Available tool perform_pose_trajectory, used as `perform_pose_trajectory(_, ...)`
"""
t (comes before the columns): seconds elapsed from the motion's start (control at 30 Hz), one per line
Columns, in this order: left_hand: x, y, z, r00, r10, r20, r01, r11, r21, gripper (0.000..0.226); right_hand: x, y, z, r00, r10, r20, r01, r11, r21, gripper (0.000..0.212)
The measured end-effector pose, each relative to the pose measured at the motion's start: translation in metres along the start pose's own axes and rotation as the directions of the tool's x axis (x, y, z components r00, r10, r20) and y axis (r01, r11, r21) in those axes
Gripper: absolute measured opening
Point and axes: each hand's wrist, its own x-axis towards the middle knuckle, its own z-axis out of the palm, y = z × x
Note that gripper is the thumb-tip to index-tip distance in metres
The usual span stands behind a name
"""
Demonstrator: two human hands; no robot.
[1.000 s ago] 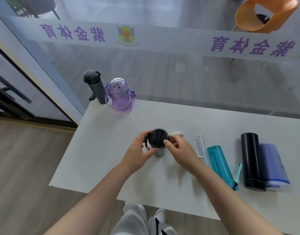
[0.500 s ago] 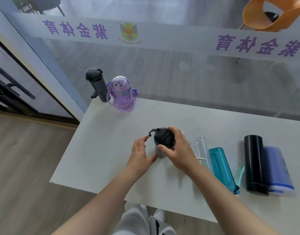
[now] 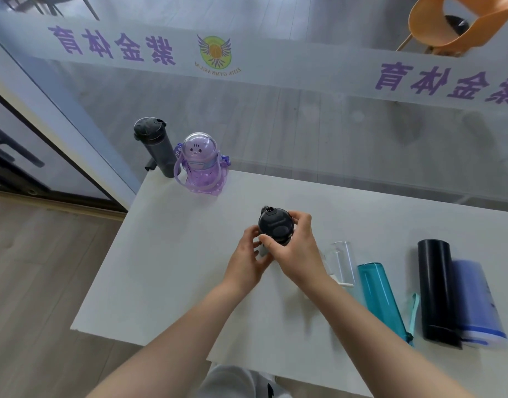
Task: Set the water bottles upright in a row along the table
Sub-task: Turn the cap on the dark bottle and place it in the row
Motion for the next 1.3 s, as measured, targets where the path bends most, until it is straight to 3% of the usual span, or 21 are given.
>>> perform_pose_trajectory(0.2, 0.053, 0.018, -0.019, 1.0, -0.013, 0.008, 0.013, 0.996, -0.086, 0.04, 0.053, -0.015, 0.016, 0.999, 0.032, -0.018, -0.031, 0.999, 0.031, 0.062)
perform_pose_trajectory(0.43, 0.124, 0.019, -0.044, 0.989, 0.139, -0.041, -0.121, 0.949, 0.292, 0.019, 0.117, -0.029, 0.038, 0.998, 0.038, -0.054, -0.035, 0.998, 0.051, 0.062)
perform_pose_trajectory(0.6, 0.162, 0.025, -0.05, 0.99, 0.138, -0.017, -0.128, 0.953, 0.276, 0.037, 0.155, -0.037, 0.048, 0.995, 0.051, -0.08, -0.046, 0.997, 0.063, 0.062)
perform_pose_trajectory(0.67, 0.174, 0.022, -0.053, 0.99, 0.139, 0.008, -0.131, 0.911, 0.391, 0.052, 0.165, -0.039, 0.052, 0.994, 0.048, -0.094, -0.041, 0.997, 0.073, 0.062)
perform_pose_trajectory(0.73, 0.184, 0.021, -0.055, 0.98, 0.2, 0.009, -0.18, 0.858, 0.481, 0.047, 0.174, -0.041, 0.056, 0.993, 0.043, -0.112, -0.036, 0.997, 0.065, 0.062)
perform_pose_trajectory(0.77, 0.188, 0.022, -0.055, 0.976, 0.22, 0.01, -0.198, 0.855, 0.479, 0.035, 0.177, -0.041, 0.058, 0.992, 0.04, -0.119, -0.033, 0.998, 0.062, 0.062)
perform_pose_trajectory(0.83, 0.195, 0.024, -0.054, 0.985, 0.173, -0.009, -0.164, 0.945, 0.284, 0.021, 0.182, -0.04, 0.061, 0.991, 0.036, -0.127, -0.029, 0.998, 0.058, 0.063)
perform_pose_trajectory(0.87, 0.198, 0.022, -0.057, 0.989, 0.148, 0.014, -0.148, 0.966, 0.212, 0.022, 0.184, -0.04, 0.062, 0.991, 0.036, -0.128, -0.029, 0.998, 0.057, 0.063)
perform_pose_trajectory(1.0, 0.202, 0.016, -0.058, 0.993, 0.122, 0.007, -0.12, 0.959, 0.258, 0.036, 0.19, -0.039, 0.066, 0.99, 0.031, -0.137, -0.023, 0.998, 0.056, 0.064)
perform_pose_trajectory(1.13, 0.202, 0.009, -0.06, 0.995, 0.097, 0.019, -0.099, 0.983, 0.154, 0.051, 0.189, -0.037, 0.068, 0.987, 0.018, -0.157, -0.009, 0.998, 0.057, 0.064)
perform_pose_trajectory(1.3, 0.206, 0.008, -0.055, 0.999, 0.024, 0.035, -0.027, 0.997, 0.077, 0.045, 0.19, -0.039, 0.067, 0.988, 0.018, -0.156, -0.015, 1.0, 0.015, 0.064)
